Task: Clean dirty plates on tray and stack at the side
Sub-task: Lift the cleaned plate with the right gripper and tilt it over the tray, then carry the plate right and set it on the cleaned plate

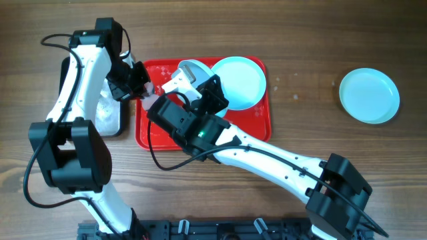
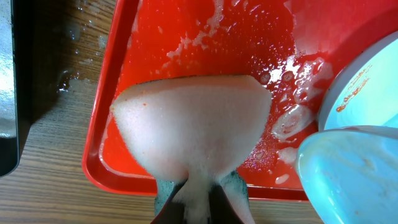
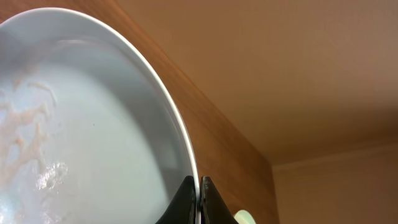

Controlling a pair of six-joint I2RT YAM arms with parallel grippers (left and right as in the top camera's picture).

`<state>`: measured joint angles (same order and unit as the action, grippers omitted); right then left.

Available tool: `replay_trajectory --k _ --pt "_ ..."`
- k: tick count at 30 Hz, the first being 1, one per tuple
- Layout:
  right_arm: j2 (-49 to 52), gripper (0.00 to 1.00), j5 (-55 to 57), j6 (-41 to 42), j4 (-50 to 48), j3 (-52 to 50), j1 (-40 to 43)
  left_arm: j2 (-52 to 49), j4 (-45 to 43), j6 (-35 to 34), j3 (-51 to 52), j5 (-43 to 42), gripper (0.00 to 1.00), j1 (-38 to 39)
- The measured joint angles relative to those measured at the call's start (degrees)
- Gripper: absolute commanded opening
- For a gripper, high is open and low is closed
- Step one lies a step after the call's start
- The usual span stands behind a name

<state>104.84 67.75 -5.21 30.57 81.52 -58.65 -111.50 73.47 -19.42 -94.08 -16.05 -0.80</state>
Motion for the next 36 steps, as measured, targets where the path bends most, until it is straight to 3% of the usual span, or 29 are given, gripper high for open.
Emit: replay_trajectory --k 18,22,28,36 --pt "0.0 0.04 -3.8 7.4 5.4 0.0 0.4 0.0 0.0 0.0 0.0 0.2 0.04 0.0" --pt "0.0 0.04 -10.6 9.7 5.5 0.0 2.0 0.0 0.0 0.0 0.0 0.2 0.04 0.0" --pt "-4.8 0.04 -28.9 16.3 8.6 0.0 12.4 0.0 0.0 0.0 0.0 0.2 0.04 0.0" --pt "-10.6 0.04 -54.6 20.2 14.7 0.0 41.4 0.0 0.0 0.0 0.0 0.2 0.04 0.0"
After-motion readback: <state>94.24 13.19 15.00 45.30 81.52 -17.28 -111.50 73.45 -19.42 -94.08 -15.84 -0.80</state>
